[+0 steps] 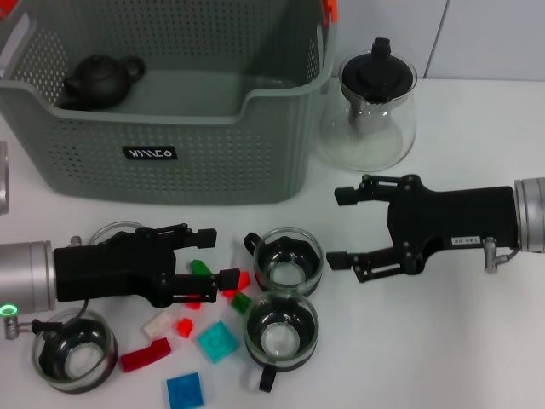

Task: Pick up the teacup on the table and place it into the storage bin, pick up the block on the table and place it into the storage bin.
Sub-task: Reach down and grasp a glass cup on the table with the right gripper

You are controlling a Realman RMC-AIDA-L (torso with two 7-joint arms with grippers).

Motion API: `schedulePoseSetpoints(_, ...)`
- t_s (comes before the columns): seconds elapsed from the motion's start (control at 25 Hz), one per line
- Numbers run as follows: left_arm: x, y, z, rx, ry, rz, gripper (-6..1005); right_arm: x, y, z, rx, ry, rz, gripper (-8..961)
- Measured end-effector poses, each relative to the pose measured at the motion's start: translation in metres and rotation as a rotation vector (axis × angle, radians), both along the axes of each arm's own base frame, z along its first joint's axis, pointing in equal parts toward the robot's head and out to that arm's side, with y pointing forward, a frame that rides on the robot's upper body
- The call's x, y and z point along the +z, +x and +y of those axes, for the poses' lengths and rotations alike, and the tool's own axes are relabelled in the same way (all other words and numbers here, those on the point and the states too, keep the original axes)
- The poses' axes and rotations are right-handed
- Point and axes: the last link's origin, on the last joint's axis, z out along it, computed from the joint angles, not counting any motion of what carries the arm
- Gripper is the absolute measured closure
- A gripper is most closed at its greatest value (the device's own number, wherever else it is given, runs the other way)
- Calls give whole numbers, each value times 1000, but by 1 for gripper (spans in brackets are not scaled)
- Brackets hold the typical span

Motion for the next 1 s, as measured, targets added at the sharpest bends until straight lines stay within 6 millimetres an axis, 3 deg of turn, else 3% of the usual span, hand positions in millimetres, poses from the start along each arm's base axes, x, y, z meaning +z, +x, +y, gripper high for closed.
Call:
schedulePoseSetpoints(0.68,-1,-4,-1,0,-18,37,138,10,4,-1,-21,-101,-80,17)
schedulePoseSetpoints(1.0,8,1,-6,-18,-16,-38,138,8,-2,-5,17,-119,-53,19)
